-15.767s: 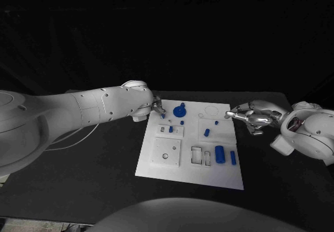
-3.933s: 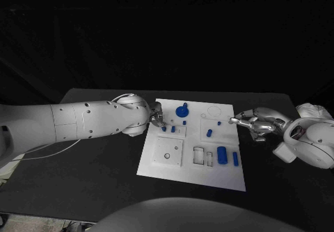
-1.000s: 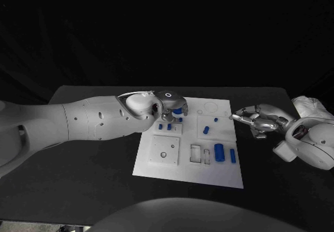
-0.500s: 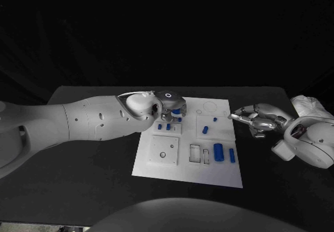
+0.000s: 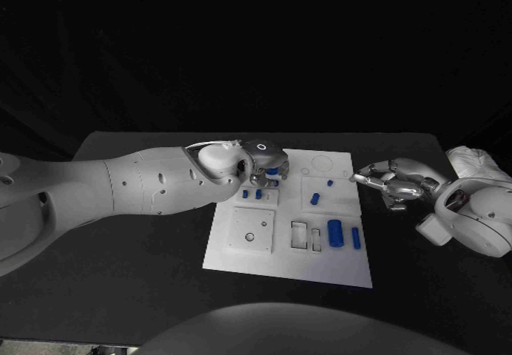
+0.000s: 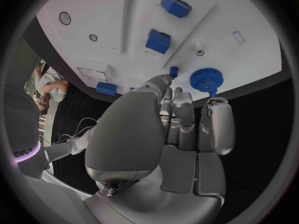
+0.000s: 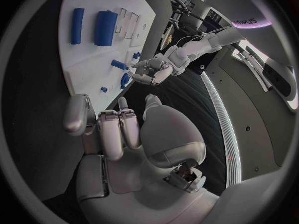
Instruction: Assemble the parts on the task board
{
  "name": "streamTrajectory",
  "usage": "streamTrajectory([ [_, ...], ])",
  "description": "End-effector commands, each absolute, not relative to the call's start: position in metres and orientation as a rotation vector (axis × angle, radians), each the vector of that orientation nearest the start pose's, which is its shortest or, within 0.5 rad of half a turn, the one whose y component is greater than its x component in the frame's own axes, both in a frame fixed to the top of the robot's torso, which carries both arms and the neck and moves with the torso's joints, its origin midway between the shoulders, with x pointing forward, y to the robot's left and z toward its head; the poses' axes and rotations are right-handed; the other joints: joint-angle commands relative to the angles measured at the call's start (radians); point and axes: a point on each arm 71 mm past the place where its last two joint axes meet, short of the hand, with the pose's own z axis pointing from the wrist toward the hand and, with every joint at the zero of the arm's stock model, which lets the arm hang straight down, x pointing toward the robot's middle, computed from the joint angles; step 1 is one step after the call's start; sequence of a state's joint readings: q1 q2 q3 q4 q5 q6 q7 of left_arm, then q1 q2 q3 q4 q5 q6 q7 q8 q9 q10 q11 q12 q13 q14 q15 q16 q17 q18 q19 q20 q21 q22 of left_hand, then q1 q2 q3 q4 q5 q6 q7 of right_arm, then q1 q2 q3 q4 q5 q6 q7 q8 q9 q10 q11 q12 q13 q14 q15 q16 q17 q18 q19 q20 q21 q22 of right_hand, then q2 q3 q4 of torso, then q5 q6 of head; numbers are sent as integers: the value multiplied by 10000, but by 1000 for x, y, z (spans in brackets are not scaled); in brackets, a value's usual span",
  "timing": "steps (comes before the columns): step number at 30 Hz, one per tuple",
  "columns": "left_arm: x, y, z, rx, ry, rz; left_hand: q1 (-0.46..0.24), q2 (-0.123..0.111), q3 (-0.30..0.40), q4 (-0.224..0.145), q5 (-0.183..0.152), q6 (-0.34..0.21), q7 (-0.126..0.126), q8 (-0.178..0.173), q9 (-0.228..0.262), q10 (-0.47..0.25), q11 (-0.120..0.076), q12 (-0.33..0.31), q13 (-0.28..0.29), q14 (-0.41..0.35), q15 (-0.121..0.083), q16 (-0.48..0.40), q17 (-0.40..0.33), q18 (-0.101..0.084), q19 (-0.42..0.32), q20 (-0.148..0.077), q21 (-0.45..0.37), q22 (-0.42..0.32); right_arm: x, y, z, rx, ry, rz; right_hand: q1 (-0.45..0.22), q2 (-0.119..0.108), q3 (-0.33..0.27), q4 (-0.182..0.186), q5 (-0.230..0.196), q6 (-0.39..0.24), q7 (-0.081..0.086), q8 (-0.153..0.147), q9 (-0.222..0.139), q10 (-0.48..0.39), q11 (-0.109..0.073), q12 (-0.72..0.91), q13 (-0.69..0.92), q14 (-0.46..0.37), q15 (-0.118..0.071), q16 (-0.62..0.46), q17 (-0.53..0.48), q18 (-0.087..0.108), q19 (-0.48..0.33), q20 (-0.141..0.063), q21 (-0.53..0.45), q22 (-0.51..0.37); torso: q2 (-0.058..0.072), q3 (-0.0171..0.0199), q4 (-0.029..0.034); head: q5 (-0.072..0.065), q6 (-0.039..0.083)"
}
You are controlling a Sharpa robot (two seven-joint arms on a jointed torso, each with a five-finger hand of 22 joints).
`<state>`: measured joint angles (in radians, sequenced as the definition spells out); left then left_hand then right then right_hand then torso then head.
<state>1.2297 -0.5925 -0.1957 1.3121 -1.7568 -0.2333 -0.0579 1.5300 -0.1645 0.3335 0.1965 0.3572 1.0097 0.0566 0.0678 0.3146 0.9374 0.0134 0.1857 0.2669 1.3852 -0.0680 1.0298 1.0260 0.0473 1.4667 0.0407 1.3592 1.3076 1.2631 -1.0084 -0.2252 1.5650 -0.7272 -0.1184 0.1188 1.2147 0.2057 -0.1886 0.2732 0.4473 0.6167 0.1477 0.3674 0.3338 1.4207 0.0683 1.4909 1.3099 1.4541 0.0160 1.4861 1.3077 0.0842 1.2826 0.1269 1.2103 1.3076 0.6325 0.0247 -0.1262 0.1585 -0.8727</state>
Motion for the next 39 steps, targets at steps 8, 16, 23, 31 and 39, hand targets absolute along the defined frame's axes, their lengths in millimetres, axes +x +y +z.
streamTrajectory([
  [8,496,121,-243,6715,17177,-5200,25,-56,136,-51,-86,153,3,78,-44,239,-3,10,-62,-113,22,64,-89,66,72,19,-82,1716,450,-264,-225,4127,20000,10587,110,19,61,6,30,52,31,-36,-11,0,-22,-54,1453,21,-18,9,1263,46,32,0,0,1468,2,-2,1,-51,1],
  [16,496,122,-247,6705,17354,-5095,-17,-70,164,-64,-173,159,1,72,-69,287,-1,11,-86,-164,28,12,-186,77,48,21,-133,1701,449,-265,-225,4138,20019,10568,113,19,65,17,28,68,35,-29,-10,-7,-18,-58,1447,17,-17,6,1257,50,23,-1,-13,1464,-1,-3,2,-66,1],
  [23,497,124,-249,6656,17410,-4994,-19,-63,192,-79,-190,156,-1,66,-83,308,1,10,-98,-210,34,-45,-262,86,28,23,-176,1687,450,-265,-226,4142,20043,10547,114,18,66,21,27,74,37,-26,-9,-7,-16,-58,1446,10,-17,1,1248,49,24,-1,-12,1464,-7,-7,1,-79,1],
  [31,499,123,-249,6625,17395,-4945,32,-14,315,-166,-149,187,-29,69,-117,392,-13,17,-129,-272,37,-55,-340,90,12,24,-201,1688,450,-264,-226,4144,20088,10533,114,18,66,21,27,74,37,-26,-9,-7,-16,-58,1446,10,-17,1,1248,49,24,-1,-12,1464,-14,-7,-5,-72,1],
  [39,499,124,-251,6598,17309,-4967,104,63,454,-331,-171,389,-25,168,-120,661,-32,107,-138,-268,22,56,-351,79,31,8,-161,1722,451,-264,-226,4138,20097,10537,115,17,67,27,25,86,40,-21,-8,-19,-13,-65,1437,7,-15,-1,1244,55,7,-2,-34,1457,-17,-4,-3,-101,1],
])
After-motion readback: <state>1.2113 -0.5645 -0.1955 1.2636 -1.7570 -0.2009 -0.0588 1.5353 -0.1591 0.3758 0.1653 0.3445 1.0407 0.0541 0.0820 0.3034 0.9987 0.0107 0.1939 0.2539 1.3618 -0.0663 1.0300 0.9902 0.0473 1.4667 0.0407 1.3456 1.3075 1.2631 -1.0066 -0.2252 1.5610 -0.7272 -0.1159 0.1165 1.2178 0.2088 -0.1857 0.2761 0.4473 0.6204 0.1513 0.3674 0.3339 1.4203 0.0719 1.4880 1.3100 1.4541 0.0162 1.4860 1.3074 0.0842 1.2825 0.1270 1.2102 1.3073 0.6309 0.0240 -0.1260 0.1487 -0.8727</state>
